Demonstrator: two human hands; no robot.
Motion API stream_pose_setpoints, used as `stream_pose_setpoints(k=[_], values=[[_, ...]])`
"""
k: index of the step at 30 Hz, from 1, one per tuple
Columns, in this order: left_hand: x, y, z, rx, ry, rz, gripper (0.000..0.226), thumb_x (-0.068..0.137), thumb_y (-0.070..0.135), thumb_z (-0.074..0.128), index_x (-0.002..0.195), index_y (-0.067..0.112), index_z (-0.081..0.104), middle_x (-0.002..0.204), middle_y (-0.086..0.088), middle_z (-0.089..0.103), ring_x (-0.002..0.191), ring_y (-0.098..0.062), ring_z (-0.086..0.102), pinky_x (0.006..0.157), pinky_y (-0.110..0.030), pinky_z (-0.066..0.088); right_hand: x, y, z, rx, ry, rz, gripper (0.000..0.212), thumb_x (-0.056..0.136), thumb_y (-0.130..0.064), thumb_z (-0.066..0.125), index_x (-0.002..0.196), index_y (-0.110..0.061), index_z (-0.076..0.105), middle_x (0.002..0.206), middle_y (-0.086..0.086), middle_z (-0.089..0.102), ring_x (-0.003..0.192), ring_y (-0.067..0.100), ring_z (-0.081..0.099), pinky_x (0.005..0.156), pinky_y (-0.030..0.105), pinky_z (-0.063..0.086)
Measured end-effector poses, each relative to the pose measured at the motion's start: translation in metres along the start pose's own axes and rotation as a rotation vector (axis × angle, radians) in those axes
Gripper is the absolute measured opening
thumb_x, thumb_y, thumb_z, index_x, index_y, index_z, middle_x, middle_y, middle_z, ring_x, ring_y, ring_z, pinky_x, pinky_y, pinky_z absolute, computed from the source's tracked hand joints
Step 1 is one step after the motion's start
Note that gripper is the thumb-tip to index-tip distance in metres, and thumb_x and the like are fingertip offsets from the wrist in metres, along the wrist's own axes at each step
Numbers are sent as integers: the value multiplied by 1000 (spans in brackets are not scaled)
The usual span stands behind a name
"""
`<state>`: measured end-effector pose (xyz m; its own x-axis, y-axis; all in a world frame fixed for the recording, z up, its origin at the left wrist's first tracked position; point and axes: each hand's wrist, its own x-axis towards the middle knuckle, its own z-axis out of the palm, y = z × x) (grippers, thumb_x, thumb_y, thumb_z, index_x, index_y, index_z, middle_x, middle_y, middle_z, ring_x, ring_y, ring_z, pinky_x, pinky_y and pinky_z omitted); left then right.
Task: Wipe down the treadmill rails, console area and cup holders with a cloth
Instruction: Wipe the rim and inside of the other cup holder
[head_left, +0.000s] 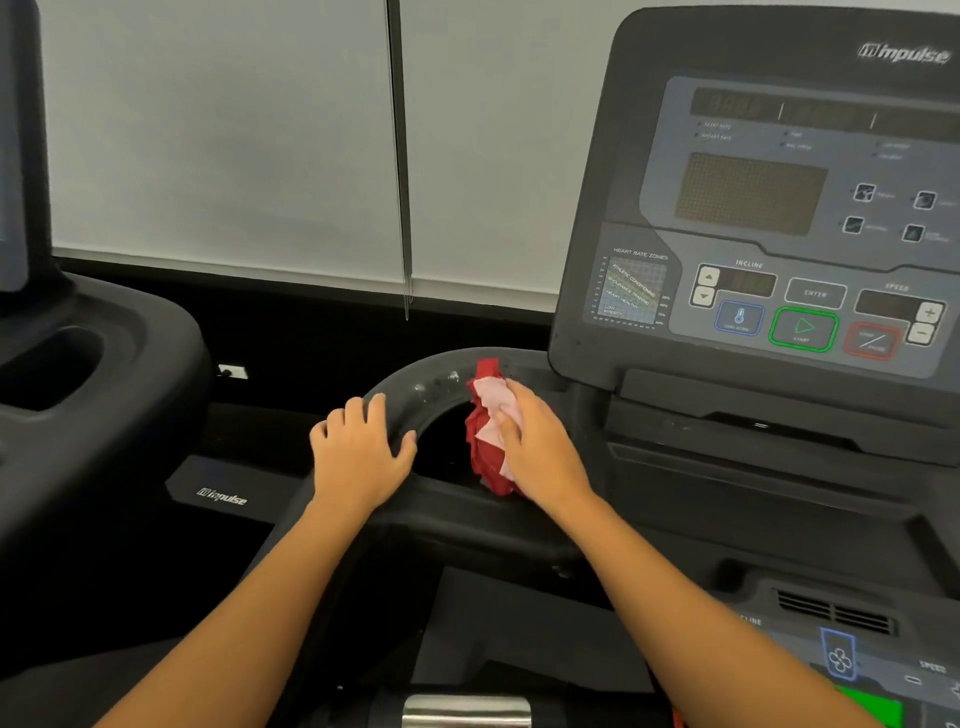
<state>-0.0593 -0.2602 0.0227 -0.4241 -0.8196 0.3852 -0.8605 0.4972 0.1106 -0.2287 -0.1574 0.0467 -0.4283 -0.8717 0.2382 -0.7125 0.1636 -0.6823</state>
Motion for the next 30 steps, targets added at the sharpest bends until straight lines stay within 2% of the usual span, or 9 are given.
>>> stream_pose_setpoints(k=[2, 7, 10, 13, 17, 21, 25, 30], values=[[12, 1, 7, -2, -46, 2, 55, 79, 42, 63, 117, 1, 57, 105, -21, 60, 91, -39, 58, 78, -48, 44, 22, 2, 2, -77, -13, -2, 46, 100, -26, 37, 145, -18, 31, 147, 0, 39, 134, 18, 35, 111, 38, 30], [26, -1, 15, 27, -114, -39, 57, 86, 46, 52, 126, 6, 50, 117, -17, 54, 102, -35, 53, 87, -45, 38, 63, 5, 14, -275, -61, -59, 46, 100, -24, 38, 145, -16, 31, 148, 6, 36, 138, 26, 29, 114, 45, 22], [28, -1, 17, 27, -108, -38, 52, 83, 42, 57, 119, 5, 55, 109, -18, 57, 91, -35, 57, 78, -44, 41, 80, -1, 33, -339, -205, -136, 47, 101, -25, 36, 146, -20, 27, 153, 4, 27, 143, 27, 15, 116, 45, 9], [29, -2, 22, 58, -63, -21, 45, 78, 37, 64, 107, 3, 61, 93, -17, 60, 74, -35, 58, 67, -42, 42, 98, -6, 56, -353, -397, -197, 50, 101, -28, 35, 149, -25, 20, 157, 3, 18, 145, 28, 7, 115, 47, 6], [28, -3, 24, 94, 9, -8, 42, 77, 39, 50, 98, 4, 62, 83, -14, 60, 66, -31, 56, 65, -40, 42, 118, -3, 65, -411, -485, -199, 55, 99, -36, 33, 150, -27, 14, 159, 3, 7, 145, 28, -1, 115, 49, -2], [28, -2, 24, 103, -7, -4, 49, 78, 43, 35, 95, 5, 61, 83, -14, 59, 66, -31, 55, 66, -40, 43, 130, -2, 69, -455, -470, -152, 55, 99, -43, 28, 150, -27, 13, 159, 3, 7, 145, 28, -1, 114, 49, -3], [27, -2, 24, 93, -2, 0, 49, 78, 43, 35, 94, 5, 61, 83, -14, 58, 66, -32, 55, 65, -38, 41, 120, -11, 75, -471, -378, -95, 53, 100, -40, 22, 150, -23, 14, 158, 6, 7, 145, 29, -1, 115, 49, -2], [26, -3, 27, 82, 32, 8, 48, 79, 42, 37, 96, 4, 61, 82, -14, 58, 64, -31, 54, 64, -37, 41, 92, -5, 74, -487, -343, -200, 52, 101, -41, 25, 149, -24, 17, 158, 4, 11, 145, 27, 4, 116, 45, 7]])
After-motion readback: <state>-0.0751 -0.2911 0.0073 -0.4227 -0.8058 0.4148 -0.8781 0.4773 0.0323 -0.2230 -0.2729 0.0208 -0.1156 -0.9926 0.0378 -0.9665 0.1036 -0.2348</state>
